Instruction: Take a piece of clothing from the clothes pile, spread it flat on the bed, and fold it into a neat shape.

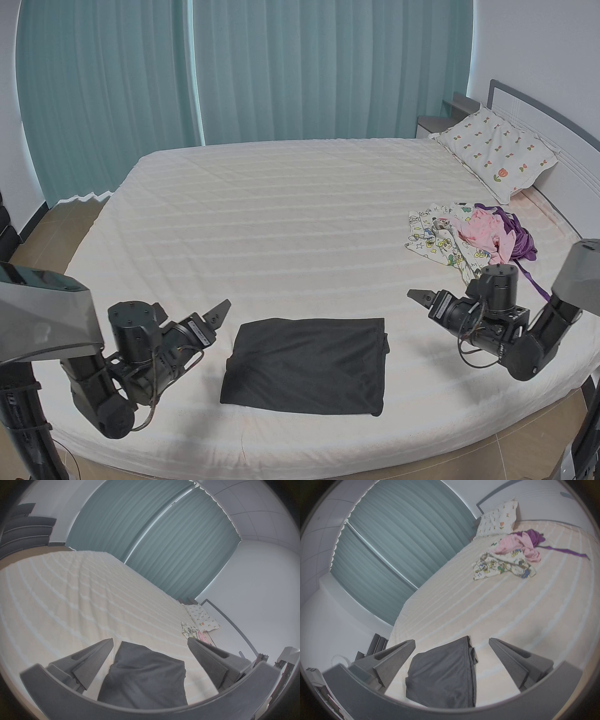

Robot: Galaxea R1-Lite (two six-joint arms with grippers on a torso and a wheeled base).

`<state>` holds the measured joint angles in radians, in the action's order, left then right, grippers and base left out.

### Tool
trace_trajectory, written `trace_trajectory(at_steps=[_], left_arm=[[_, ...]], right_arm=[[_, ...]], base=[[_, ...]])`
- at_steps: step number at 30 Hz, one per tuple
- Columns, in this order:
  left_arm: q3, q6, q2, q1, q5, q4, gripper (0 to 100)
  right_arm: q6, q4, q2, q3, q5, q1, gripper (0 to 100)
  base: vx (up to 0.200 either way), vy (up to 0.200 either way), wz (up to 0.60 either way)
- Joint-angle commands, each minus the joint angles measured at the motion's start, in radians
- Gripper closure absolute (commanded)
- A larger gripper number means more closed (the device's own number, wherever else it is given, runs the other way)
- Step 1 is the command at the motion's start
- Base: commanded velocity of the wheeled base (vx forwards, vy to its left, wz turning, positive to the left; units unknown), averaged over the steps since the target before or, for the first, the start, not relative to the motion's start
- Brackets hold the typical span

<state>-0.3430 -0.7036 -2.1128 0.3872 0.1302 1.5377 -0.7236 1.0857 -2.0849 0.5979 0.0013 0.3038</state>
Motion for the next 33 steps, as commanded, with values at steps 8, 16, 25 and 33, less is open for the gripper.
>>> trace_trajectory(at_steps=[8, 16, 25, 33], left_arm=[[0.343, 0.023, 0.637, -0.050, 0.052, -0.013, 0], [0.341, 0.151, 1.013, -0.051, 0.164, -0.320, 0], [0.337, 0.228, 1.504, -0.145, 0.180, -0.878, 0], [0.272, 0.385, 1.915, -0.180, 0.247, -1.294, 0]], right_arm=[[0.196, 0.161, 0.605, -0.481, -0.112, 0.020, 0], [0.265, 0.106, 0.910, -0.598, -0.149, 0.008, 0], [0.369, -0.294, 1.342, -0.598, -0.224, -0.003, 0], [0.388, -0.688, 1.723, -0.598, -0.234, -0.077, 0]], base=[[0.000, 0.000, 0.00], [0.000, 0.000, 0.00], [0.000, 0.000, 0.00], [0.000, 0.000, 0.00]])
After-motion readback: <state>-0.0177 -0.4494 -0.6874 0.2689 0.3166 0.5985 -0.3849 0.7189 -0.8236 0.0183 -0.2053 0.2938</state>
